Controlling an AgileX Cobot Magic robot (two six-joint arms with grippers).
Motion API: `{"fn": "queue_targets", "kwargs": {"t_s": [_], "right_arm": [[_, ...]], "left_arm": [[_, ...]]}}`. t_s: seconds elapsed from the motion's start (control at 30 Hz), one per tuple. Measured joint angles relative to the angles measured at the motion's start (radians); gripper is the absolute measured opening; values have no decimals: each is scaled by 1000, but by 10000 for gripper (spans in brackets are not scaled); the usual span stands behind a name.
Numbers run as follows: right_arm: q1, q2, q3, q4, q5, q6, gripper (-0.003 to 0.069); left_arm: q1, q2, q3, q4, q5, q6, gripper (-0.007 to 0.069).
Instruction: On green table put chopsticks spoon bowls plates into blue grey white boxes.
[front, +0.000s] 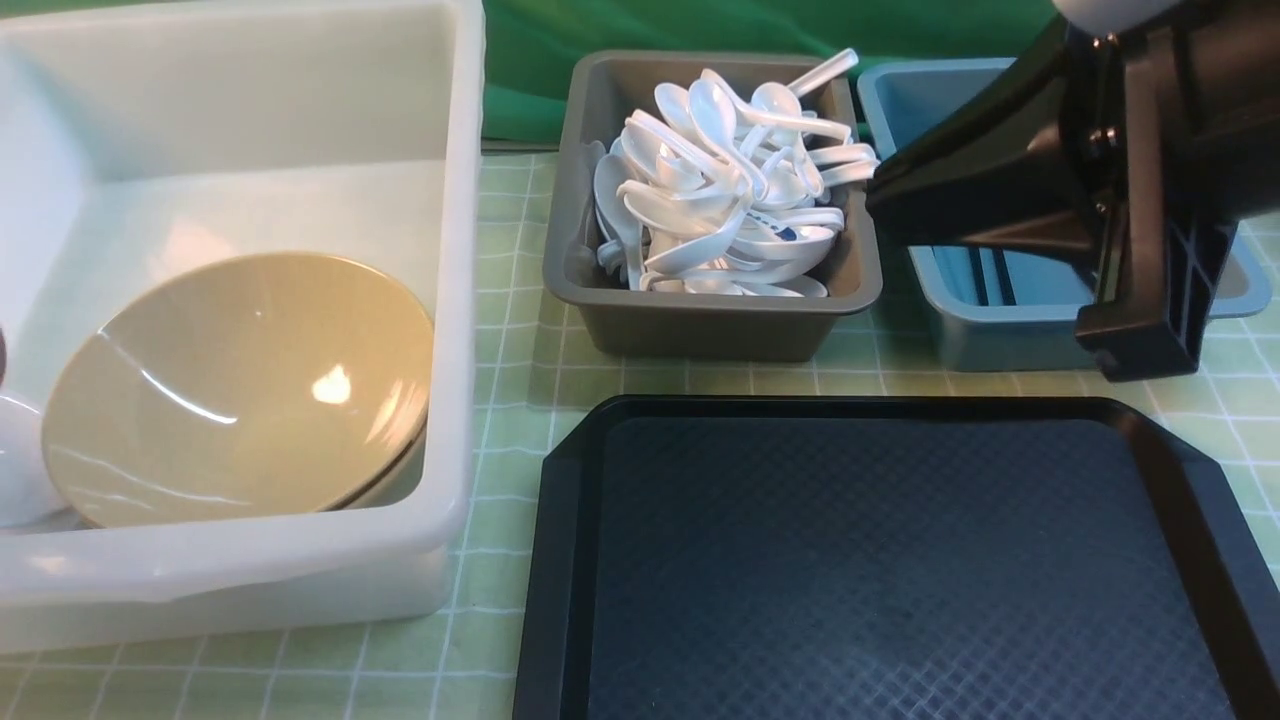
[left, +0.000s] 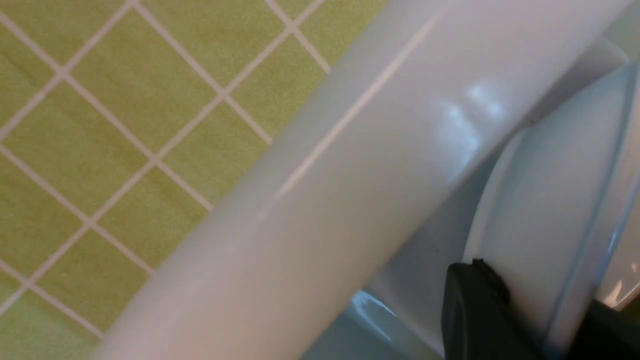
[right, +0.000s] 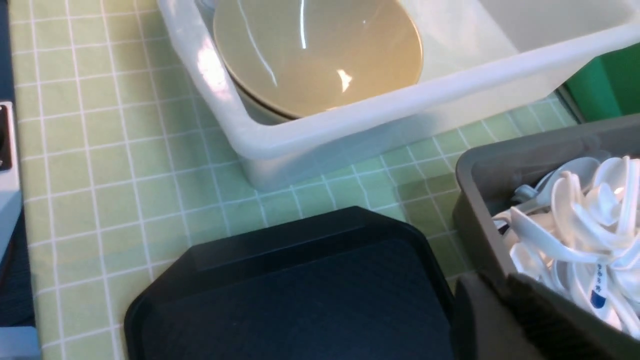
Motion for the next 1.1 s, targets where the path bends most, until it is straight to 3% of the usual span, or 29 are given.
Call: {"fn": "queue_targets", "kwargs": {"t_s": [0.3, 0.4, 0.57, 0.9, 1.0, 1.1], "right_arm": [[0, 0, 1, 0, 10, 0, 78], [0, 0, 2, 0, 25, 0, 83], [0, 0, 3, 0, 34, 0, 90], [0, 0, 3, -5, 35, 29, 101], [0, 0, 3, -25, 31, 34, 103], [0, 0, 3, -148, -23, 162, 108]], "left_arm": [[-3, 0, 0, 5, 1, -53, 321], [-3, 0, 0, 10, 21, -58, 453], [-3, 0, 0, 11, 27, -64, 570], [-7, -5, -122, 71, 145, -63, 594], [-29, -25, -147, 3, 152, -17, 591], [-162, -97, -159, -176, 155, 154, 568]]}}
